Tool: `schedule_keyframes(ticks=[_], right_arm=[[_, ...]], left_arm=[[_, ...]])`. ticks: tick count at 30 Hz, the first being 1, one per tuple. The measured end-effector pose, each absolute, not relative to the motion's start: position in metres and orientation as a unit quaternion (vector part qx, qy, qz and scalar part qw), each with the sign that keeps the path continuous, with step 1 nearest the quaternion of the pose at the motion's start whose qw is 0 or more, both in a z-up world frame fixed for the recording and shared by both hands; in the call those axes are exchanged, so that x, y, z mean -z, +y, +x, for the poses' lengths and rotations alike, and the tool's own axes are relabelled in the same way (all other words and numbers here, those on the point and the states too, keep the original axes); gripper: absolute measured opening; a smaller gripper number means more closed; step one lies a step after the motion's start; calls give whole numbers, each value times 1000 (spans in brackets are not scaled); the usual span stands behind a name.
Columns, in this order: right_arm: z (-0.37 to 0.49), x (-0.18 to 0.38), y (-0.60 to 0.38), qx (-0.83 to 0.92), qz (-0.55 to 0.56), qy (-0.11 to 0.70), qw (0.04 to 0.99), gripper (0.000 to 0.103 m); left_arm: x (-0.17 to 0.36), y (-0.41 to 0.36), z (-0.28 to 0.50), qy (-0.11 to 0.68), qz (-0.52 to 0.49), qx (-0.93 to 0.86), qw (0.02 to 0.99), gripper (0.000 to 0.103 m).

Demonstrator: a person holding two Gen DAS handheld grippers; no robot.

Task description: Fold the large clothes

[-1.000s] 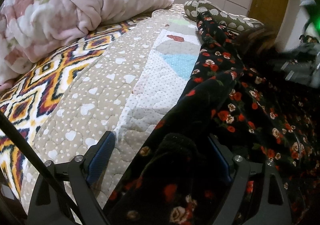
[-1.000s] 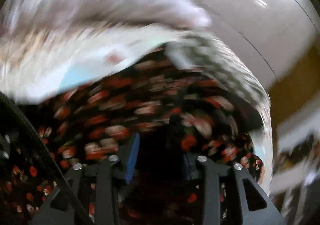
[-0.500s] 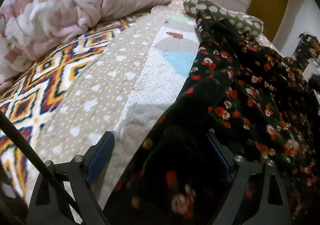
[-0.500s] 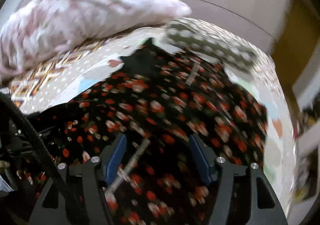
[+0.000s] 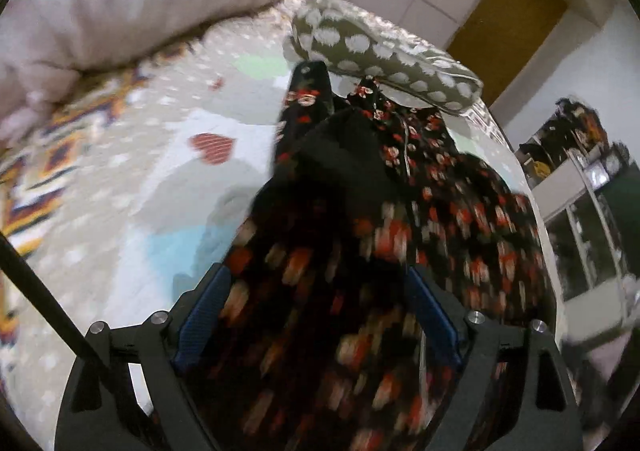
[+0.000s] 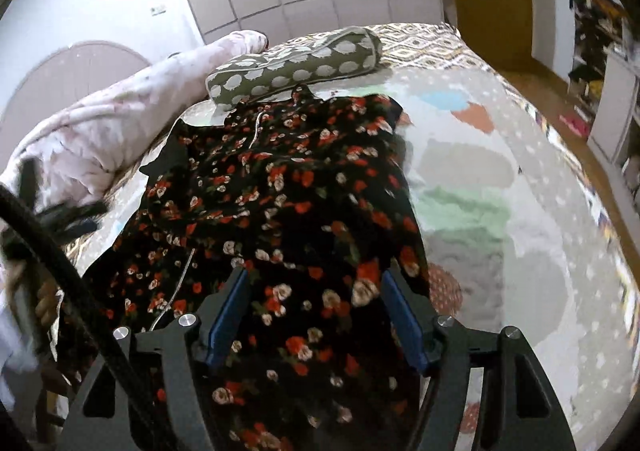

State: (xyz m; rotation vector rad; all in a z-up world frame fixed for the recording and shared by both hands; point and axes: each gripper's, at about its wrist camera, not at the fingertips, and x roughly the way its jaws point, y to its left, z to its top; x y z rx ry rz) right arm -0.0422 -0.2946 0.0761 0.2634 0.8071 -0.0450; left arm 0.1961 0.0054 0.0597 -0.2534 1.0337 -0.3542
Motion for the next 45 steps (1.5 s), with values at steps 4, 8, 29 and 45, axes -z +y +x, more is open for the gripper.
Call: schedule_keyframes(ticks=[4, 8, 29, 45], right_arm=[[-45, -70, -310, 26, 149, 393, 907, 72], [-38, -67, -330, 46, 162, 390, 905, 72], [129, -24, -383, 89, 218, 454, 860, 34], [-45, -72, -354, 51, 244, 403, 880, 70]], left_arm=[[-41, -11, 254, 514, -156, 143, 831, 46], [-49, -1, 262, 512, -161, 138, 832, 9], [-15, 38, 240, 504, -118, 91, 851, 28], [-77, 125, 104, 461, -77, 124, 875, 65]])
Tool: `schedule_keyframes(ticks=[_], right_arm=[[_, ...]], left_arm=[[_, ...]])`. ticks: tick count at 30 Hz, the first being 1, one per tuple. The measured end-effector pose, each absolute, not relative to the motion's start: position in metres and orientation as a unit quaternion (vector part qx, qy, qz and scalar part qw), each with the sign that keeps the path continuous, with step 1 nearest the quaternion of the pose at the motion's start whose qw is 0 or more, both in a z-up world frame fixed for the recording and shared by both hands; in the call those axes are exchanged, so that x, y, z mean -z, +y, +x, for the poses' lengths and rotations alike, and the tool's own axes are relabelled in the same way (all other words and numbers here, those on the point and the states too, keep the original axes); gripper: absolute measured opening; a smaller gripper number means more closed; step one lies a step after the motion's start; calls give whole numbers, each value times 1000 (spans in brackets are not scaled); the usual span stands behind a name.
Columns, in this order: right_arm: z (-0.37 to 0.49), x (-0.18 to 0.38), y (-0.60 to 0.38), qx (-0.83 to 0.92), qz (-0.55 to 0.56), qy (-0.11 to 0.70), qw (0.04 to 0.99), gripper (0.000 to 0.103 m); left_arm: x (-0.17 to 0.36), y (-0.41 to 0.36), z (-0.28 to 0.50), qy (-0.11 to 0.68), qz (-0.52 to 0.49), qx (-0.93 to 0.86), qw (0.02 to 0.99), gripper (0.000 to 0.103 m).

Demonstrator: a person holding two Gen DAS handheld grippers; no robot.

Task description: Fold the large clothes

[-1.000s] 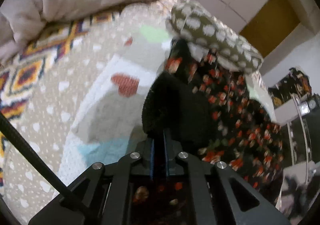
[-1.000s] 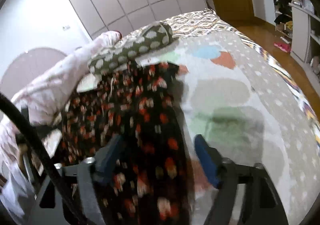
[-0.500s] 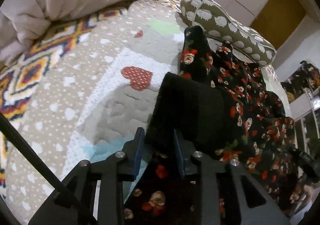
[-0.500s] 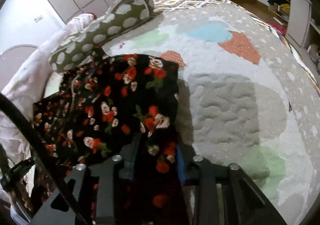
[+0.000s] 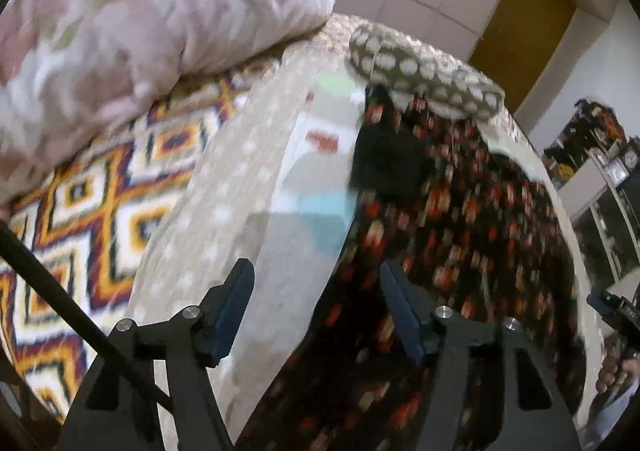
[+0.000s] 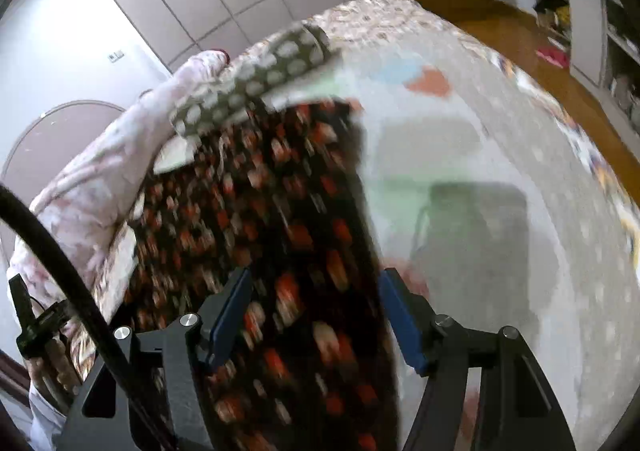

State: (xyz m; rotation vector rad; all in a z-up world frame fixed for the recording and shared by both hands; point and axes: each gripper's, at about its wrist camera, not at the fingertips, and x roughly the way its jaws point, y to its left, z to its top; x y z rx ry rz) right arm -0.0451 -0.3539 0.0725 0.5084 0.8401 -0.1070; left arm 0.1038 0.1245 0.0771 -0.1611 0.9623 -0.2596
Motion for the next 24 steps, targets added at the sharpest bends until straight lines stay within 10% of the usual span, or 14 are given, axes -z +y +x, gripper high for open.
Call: schedule_keyframes(ticks=[14, 19, 24], right_arm=[[-135, -8, -345, -1, 368, 413, 833, 81], [-152, 0, -329, -24, 383, 407, 829, 81], [-170, 3, -313, -62, 399, 410, 818, 81]], left_arm=[[-13, 143, 47, 535, -132, 227, 803, 64], [-18, 140, 16, 530, -103, 253, 803, 39], [-23, 151, 1, 521, -136, 260, 802, 38]])
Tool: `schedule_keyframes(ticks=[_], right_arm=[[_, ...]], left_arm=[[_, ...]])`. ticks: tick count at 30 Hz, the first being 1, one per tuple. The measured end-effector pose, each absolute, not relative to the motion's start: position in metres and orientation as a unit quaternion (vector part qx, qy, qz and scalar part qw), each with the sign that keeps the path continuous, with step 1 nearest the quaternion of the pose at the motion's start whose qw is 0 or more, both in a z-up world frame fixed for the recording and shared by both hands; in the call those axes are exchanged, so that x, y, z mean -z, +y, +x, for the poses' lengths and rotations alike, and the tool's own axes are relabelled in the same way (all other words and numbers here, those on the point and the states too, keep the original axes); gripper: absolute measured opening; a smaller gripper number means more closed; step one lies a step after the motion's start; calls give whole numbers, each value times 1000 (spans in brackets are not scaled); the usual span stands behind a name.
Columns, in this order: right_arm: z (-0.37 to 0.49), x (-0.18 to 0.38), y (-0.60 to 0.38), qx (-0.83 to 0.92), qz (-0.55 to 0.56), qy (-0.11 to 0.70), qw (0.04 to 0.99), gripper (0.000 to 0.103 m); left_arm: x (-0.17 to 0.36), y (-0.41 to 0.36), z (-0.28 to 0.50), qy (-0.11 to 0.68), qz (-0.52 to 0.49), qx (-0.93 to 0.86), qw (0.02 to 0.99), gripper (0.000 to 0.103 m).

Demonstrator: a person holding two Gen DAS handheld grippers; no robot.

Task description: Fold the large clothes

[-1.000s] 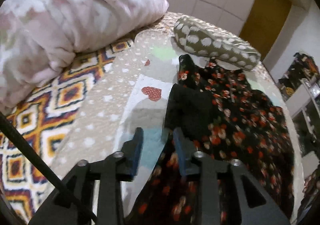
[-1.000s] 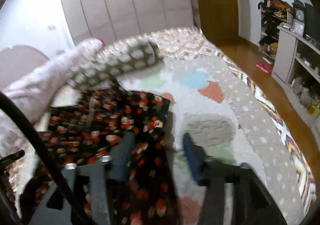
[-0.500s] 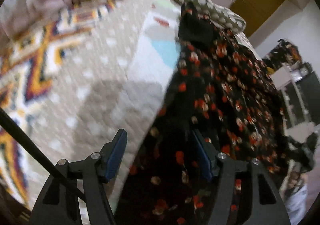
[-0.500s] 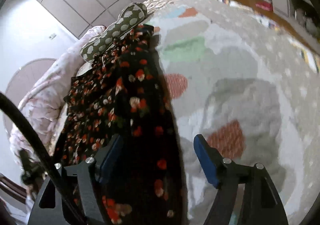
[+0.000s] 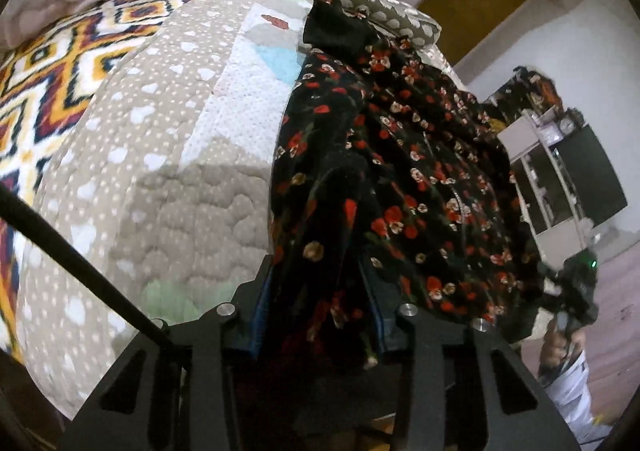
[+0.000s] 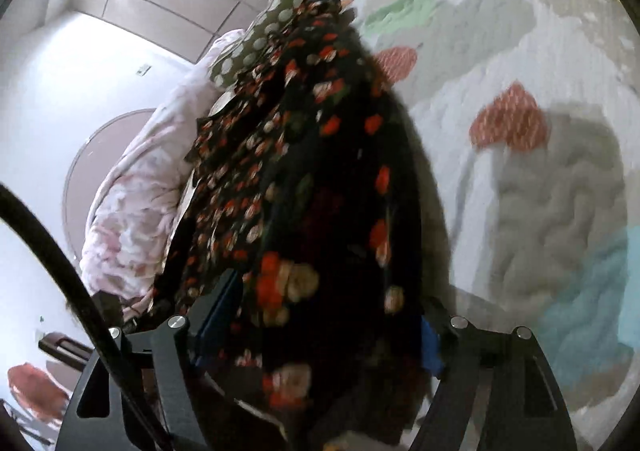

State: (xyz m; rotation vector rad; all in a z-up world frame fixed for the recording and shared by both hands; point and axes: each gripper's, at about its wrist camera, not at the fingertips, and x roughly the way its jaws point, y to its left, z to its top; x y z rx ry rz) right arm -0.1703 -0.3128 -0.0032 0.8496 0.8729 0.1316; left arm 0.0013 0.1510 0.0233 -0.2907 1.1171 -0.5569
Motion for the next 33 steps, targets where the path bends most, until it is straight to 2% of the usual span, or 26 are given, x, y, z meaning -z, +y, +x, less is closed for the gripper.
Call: schedule_keyframes(ticks=[2, 10, 16, 17, 21, 24, 26, 28, 30, 32, 33], right_arm=[[-179, 5, -308, -66, 402, 409, 816, 81], [-199, 12, -290, -66, 409, 400, 817, 81], [-197, 11, -276, -55, 386, 405, 827, 75], [-196, 11, -277, -52, 386, 405, 827, 72], [-197, 14, -281, -40, 395, 403, 825, 57], [-199, 18, -288, -36, 408, 403, 819, 46], [-201, 20, -292, -40, 418, 400, 815, 45], [-203, 20, -293, -40, 422, 398, 814, 45], [-203, 19, -292, -41, 421, 394, 816, 45], [-203, 18, -291, -40, 420, 393, 817, 45], [-203, 18, -290, -38, 417, 394, 818, 42]], left_arm=[[-23, 150, -2, 517, -141, 260, 803, 38], [-20, 148, -9, 502, -154, 273, 806, 55], [-25, 139, -21, 492, -132, 262, 819, 54], [-26, 140, -23, 490, -132, 256, 823, 54], [-26, 145, -26, 489, -130, 232, 831, 37], [-21, 150, -22, 494, -138, 227, 828, 34], [-18, 148, -20, 495, -136, 217, 830, 39], [-16, 140, -20, 494, -130, 216, 832, 56], [-19, 128, -23, 489, -100, 211, 841, 64], [-20, 115, -27, 488, -60, 197, 848, 62], [-21, 110, -29, 488, -32, 180, 853, 45]])
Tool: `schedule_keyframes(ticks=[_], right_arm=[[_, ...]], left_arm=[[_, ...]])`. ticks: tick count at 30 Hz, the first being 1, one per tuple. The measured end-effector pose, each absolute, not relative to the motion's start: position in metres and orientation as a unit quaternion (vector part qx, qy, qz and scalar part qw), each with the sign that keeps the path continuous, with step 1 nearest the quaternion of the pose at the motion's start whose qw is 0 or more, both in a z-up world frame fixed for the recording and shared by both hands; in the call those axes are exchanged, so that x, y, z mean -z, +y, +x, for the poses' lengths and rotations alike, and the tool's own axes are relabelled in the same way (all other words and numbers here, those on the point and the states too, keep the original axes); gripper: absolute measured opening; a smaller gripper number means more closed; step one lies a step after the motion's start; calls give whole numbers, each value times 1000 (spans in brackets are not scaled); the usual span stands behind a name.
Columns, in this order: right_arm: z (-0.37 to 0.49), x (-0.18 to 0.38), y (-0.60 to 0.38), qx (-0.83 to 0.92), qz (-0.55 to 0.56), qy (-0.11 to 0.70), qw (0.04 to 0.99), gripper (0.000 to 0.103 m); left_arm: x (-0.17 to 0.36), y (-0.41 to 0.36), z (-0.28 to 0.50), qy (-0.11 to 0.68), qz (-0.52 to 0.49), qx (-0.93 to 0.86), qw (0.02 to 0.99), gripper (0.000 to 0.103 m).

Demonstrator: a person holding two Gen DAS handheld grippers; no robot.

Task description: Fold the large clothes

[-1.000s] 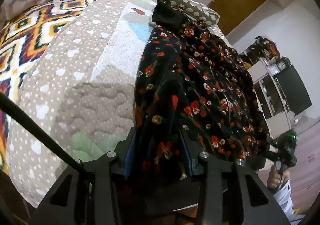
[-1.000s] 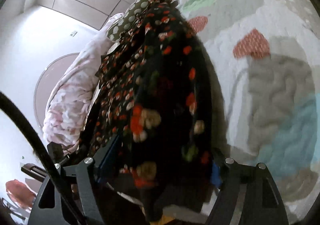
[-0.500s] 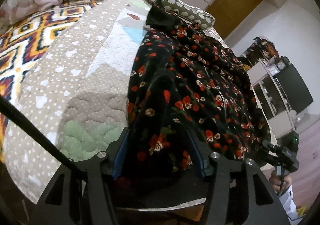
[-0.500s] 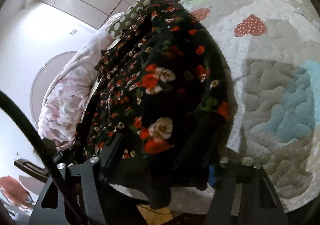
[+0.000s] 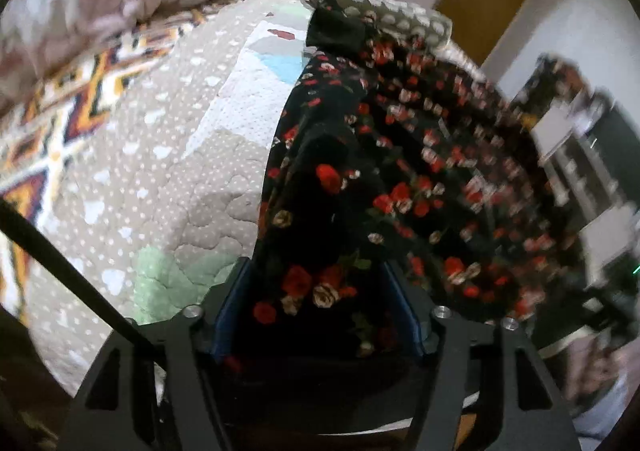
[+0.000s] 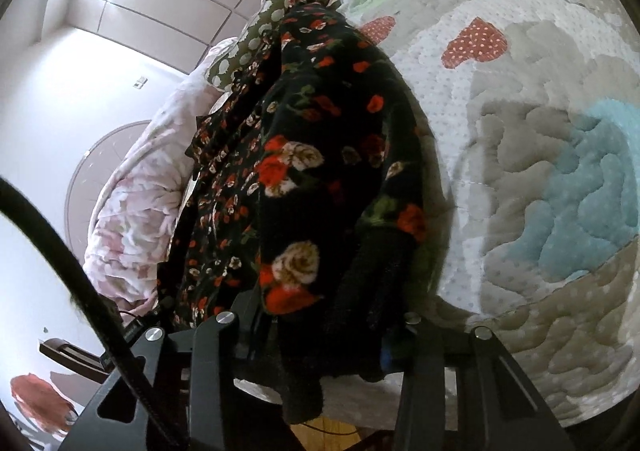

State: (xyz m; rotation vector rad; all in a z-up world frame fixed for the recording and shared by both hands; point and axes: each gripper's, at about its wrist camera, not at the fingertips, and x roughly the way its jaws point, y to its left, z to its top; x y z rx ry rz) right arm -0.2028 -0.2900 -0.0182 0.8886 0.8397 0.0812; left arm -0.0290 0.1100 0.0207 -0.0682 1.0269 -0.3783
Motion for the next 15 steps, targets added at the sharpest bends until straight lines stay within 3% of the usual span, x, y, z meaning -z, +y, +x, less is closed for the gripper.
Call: schedule_keyframes(ticks=[1, 2, 3, 8, 15], right_arm=[[-202, 18, -289, -32, 413, 397, 819, 38], [-201, 18, -288, -23, 408, 405, 818, 25], [-199, 17, -288, -20, 408, 411, 815, 22], [-215, 1, -293, -39, 421, 391, 817, 14], [-265, -14, -292, -79, 436, 375, 814, 13]], left_arm=[[-22, 110, -29, 490, -22, 169, 855, 24], [-26, 114, -28, 495, -28, 168, 852, 18], [-30, 120, -27, 498, -43, 173, 849, 12], [-61, 155, -42, 490, -124, 198, 840, 9], [-60, 159, -95, 492, -141, 225, 829, 9]])
